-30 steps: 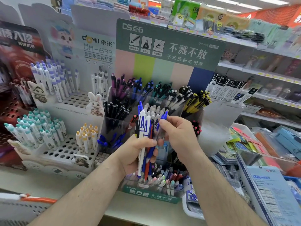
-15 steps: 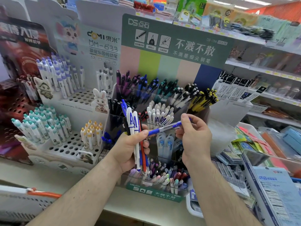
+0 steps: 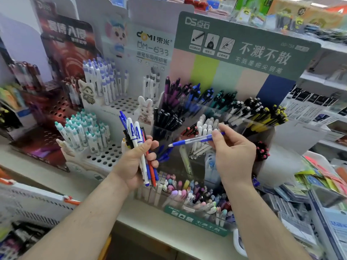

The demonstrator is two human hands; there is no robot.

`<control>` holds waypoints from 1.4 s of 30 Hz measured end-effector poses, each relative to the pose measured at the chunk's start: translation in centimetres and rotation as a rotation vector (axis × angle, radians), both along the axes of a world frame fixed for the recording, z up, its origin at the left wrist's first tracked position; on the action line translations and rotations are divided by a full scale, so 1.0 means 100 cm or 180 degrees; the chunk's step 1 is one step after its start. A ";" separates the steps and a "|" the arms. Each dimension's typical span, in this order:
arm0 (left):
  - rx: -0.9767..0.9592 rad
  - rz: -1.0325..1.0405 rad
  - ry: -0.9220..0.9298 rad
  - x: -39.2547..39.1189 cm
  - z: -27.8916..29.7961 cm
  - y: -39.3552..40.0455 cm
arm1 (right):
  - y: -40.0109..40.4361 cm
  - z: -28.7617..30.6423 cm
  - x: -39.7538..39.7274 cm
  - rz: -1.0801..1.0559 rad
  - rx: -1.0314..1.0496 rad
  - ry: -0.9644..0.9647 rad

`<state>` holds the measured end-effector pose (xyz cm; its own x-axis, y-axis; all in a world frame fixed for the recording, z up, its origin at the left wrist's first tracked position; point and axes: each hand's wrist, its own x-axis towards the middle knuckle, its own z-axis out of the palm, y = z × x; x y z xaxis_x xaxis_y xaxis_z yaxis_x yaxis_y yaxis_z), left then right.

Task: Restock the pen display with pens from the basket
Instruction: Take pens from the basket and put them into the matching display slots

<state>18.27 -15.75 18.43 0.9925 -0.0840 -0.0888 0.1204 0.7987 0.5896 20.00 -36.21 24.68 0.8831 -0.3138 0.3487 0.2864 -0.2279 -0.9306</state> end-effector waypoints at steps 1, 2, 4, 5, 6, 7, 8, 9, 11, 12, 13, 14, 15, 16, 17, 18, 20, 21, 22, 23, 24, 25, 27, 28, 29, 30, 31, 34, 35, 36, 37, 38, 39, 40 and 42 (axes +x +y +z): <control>-0.0006 0.0012 0.0006 -0.001 -0.001 0.003 | 0.004 -0.002 0.001 0.0011 -0.0203 -0.0079; -0.0005 0.0015 0.0008 -0.003 -0.003 0.006 | 0.008 -0.003 0.002 0.0028 -0.0373 -0.0164; -0.0001 0.0021 -0.0001 -0.005 -0.004 0.011 | 0.018 -0.007 0.003 0.0047 -0.0674 -0.0312; 0.0006 0.0021 -0.0009 -0.006 -0.005 0.013 | 0.023 -0.009 0.005 0.0043 -0.0814 -0.0369; 0.0018 0.0021 -0.0014 -0.007 -0.006 0.015 | 0.028 -0.012 0.006 0.0038 -0.0916 -0.0409; 0.0020 0.0021 -0.0019 -0.007 -0.007 0.017 | 0.033 -0.015 0.008 0.0040 -0.0966 -0.0419; 0.0018 0.0022 -0.0020 -0.008 -0.008 0.018 | 0.038 -0.018 0.011 0.0063 -0.1003 -0.0400; 0.0024 0.0022 -0.0024 -0.009 -0.008 0.020 | 0.043 -0.021 0.014 0.0103 -0.1056 -0.0368; 0.0077 0.0020 -0.0019 -0.011 -0.009 0.022 | 0.056 -0.027 0.019 0.0214 -0.1224 -0.0339; 0.0122 0.0032 0.0000 -0.012 -0.008 0.023 | 0.062 -0.031 0.021 0.0280 -0.1362 -0.0352; 0.0170 0.0049 0.0030 -0.013 -0.008 0.023 | 0.069 -0.035 0.023 0.0333 -0.1554 -0.0375; 0.0228 0.0055 0.0065 -0.014 -0.007 0.023 | 0.075 -0.038 0.025 0.0359 -0.1778 -0.0398; 0.0276 0.0048 0.0086 -0.015 -0.006 0.022 | 0.081 -0.041 0.027 0.0364 -0.1995 -0.0412; 0.0320 0.0033 0.0086 -0.017 -0.006 0.022 | 0.087 -0.044 0.029 0.0372 -0.2177 -0.0402; 0.0346 0.0010 0.0067 -0.018 -0.005 0.022 | 0.091 -0.046 0.032 0.0399 -0.2345 -0.0341; 0.0367 -0.0022 0.0050 -0.019 -0.005 0.021 | 0.095 -0.048 0.035 0.0458 -0.2538 -0.0199; 0.0403 -0.0106 0.0033 -0.021 -0.005 0.022 | 0.102 -0.049 0.042 0.0621 -0.3036 0.0278; 0.0439 -0.0146 0.0021 -0.022 -0.005 0.022 | 0.104 -0.048 0.045 0.0698 -0.3255 0.0522; 0.0485 -0.0178 0.0008 -0.023 -0.005 0.022 | 0.106 -0.046 0.047 0.0752 -0.3396 0.0722; 0.0516 -0.0207 -0.0007 -0.024 -0.006 0.022 | 0.108 -0.045 0.049 0.0781 -0.3490 0.0865; 0.0531 -0.0242 -0.0017 -0.025 -0.006 0.021 | 0.109 -0.042 0.051 0.0798 -0.3545 0.0935; 0.0530 -0.0276 -0.0027 -0.025 -0.006 0.020 | 0.110 -0.040 0.051 0.0811 -0.3588 0.0957; 0.0531 -0.0325 -0.0044 -0.027 -0.006 0.019 | 0.112 -0.036 0.052 0.0848 -0.3648 0.1001; 0.0524 -0.0344 -0.0059 -0.027 -0.006 0.018 | 0.113 -0.034 0.051 0.0882 -0.3688 0.1028; 0.0507 -0.0366 -0.0073 -0.027 -0.006 0.017 | 0.114 -0.032 0.051 0.0915 -0.3738 0.1056; 0.0499 -0.0386 -0.0078 -0.027 -0.007 0.017 | 0.113 -0.032 0.050 0.0919 -0.3764 0.1060; 0.0501 -0.0413 -0.0079 -0.027 -0.007 0.016 | 0.111 -0.031 0.049 0.0879 -0.3706 0.1027; 0.0501 -0.0526 -0.0074 -0.029 -0.006 0.015 | 0.101 -0.020 0.033 0.0643 -0.2730 0.0659; 0.0485 -0.0574 -0.0064 -0.029 -0.006 0.015 | 0.097 -0.015 0.026 0.0704 -0.2184 0.0644; 0.0473 -0.0616 -0.0054 -0.028 -0.007 0.014 | 0.093 -0.009 0.018 0.0909 -0.1589 0.0820; 0.0474 -0.0653 -0.0038 -0.027 -0.007 0.012 | 0.091 -0.004 0.011 0.1248 -0.1042 0.1135; 0.0516 -0.0684 -0.0011 -0.026 -0.007 0.011 | 0.088 0.000 0.004 0.1619 -0.0615 0.1447; 0.0592 -0.0703 0.0016 -0.026 -0.005 0.007 | 0.085 0.001 -0.001 0.1909 -0.0421 0.1583; 0.0694 -0.0681 0.0050 -0.026 -0.004 0.003 | 0.081 0.001 -0.004 0.1999 -0.0440 0.1542; 0.0846 -0.0578 0.0135 -0.026 0.004 -0.007 | 0.073 0.004 -0.007 0.1802 -0.0319 0.1360</control>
